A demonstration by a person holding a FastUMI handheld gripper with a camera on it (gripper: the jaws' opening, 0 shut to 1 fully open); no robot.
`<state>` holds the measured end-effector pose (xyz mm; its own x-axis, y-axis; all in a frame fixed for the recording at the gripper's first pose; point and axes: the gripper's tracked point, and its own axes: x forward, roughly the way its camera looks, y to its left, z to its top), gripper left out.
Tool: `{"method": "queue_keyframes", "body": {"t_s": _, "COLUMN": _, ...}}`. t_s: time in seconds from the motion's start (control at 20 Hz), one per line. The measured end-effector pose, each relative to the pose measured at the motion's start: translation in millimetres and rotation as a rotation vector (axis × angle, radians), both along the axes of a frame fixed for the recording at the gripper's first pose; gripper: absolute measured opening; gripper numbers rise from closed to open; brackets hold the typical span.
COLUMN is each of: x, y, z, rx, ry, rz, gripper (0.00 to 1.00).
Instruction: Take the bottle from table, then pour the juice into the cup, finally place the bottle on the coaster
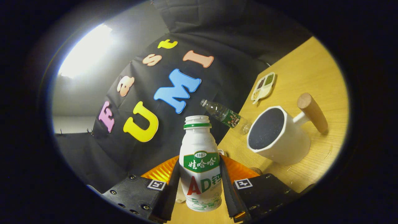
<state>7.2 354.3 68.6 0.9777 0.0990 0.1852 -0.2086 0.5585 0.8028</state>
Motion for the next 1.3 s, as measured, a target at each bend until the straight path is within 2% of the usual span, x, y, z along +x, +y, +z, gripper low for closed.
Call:
{"method": "queue_keyframes", "body": {"t_s": 0.2, "x": 5.2, "y": 11.3, "z": 0.7, "rx": -0.128, "ry": -0.004, "rz": -0.006, "gripper": 0.65}}
{"method": "queue_keyframes", "body": {"t_s": 0.45, "x": 15.8, "y": 16.3, "z": 8.6, "rx": -0.450, "ry": 0.028, "rz": -0.079, "gripper": 0.65}}
{"method": "queue_keyframes", "body": {"t_s": 0.6, "x": 14.9, "y": 30.5, "z": 12.6, "rx": -0.506, "ry": 0.003, "rz": -0.057, "gripper": 0.65}}
{"method": "queue_keyframes", "body": {"t_s": 0.8, "x": 19.3, "y": 23.4, "z": 10.0, "rx": -0.694, "ry": 0.033, "rz": -0.136, "gripper": 0.65}}
{"method": "queue_keyframes", "body": {"t_s": 0.9, "x": 23.8, "y": 26.6, "z": 9.5, "rx": -0.788, "ry": 0.026, "rz": -0.138, "gripper": 0.65}}
{"method": "queue_keyframes", "body": {"t_s": 1.15, "x": 37.1, "y": 19.6, "z": 9.7, "rx": -0.880, "ry": -0.013, "rz": -0.192, "gripper": 0.65}}
{"method": "queue_keyframes", "body": {"t_s": 1.3, "x": 47.2, "y": 24.2, "z": 6.7, "rx": -0.906, "ry": -0.065, "rz": -0.198, "gripper": 0.65}}
